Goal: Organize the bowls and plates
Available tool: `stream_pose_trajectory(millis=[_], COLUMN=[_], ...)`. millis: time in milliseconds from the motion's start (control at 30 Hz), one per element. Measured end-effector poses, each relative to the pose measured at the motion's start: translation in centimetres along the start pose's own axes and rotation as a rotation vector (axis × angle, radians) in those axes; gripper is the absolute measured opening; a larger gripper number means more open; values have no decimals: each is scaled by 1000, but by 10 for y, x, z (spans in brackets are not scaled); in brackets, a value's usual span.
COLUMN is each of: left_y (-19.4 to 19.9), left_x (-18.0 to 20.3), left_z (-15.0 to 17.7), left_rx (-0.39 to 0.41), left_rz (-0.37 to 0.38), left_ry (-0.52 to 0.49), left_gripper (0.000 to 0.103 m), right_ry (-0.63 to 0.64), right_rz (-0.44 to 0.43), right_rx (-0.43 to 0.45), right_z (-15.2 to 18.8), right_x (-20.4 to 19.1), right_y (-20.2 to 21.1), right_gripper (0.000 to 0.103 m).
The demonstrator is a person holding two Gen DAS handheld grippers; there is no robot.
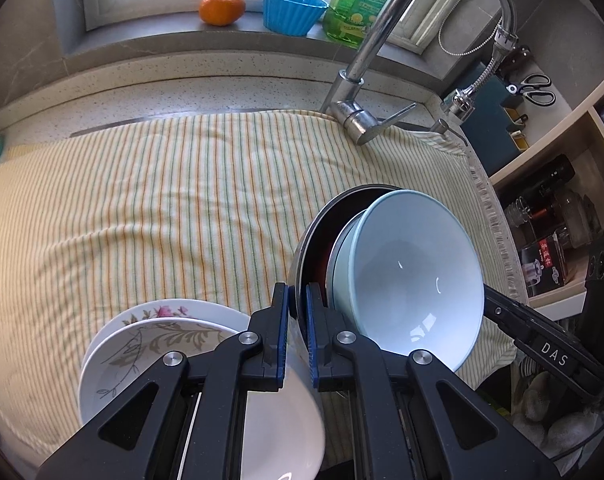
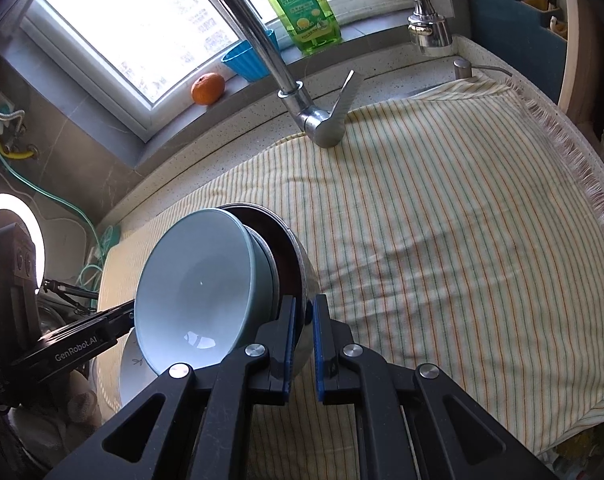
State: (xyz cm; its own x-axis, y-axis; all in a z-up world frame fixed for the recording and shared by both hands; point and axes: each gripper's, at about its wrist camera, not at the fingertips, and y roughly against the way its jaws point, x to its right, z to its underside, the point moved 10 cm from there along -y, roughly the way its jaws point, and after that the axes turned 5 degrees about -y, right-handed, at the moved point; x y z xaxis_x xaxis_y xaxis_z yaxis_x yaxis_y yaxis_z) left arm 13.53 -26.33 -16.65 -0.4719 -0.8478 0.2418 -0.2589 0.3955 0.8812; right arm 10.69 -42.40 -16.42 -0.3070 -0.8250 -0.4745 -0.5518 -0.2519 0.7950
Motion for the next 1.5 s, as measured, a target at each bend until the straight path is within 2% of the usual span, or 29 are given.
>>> stream_pose_trajectory(millis=[400,800,1100,1500], left_y=[46,74,82,82], left_x=[-20,-57,-83,-99], left_z=[7,35,61,84], left_rx=[61,72,56,30], left_rz=[-17,-48,-69,-68], left_ry=[11,54,86,109], left_gripper=[7,7,7,7], right_ry=[51,91,106,103], right_rz=[-37,-64,-68,-51], right_rx=[32,3,-45,-98], right_z=[7,40,72,104], right_x=[-46,-90,-112,-119], right_y=[25,19,6,-8], right_gripper=[8,8,8,8])
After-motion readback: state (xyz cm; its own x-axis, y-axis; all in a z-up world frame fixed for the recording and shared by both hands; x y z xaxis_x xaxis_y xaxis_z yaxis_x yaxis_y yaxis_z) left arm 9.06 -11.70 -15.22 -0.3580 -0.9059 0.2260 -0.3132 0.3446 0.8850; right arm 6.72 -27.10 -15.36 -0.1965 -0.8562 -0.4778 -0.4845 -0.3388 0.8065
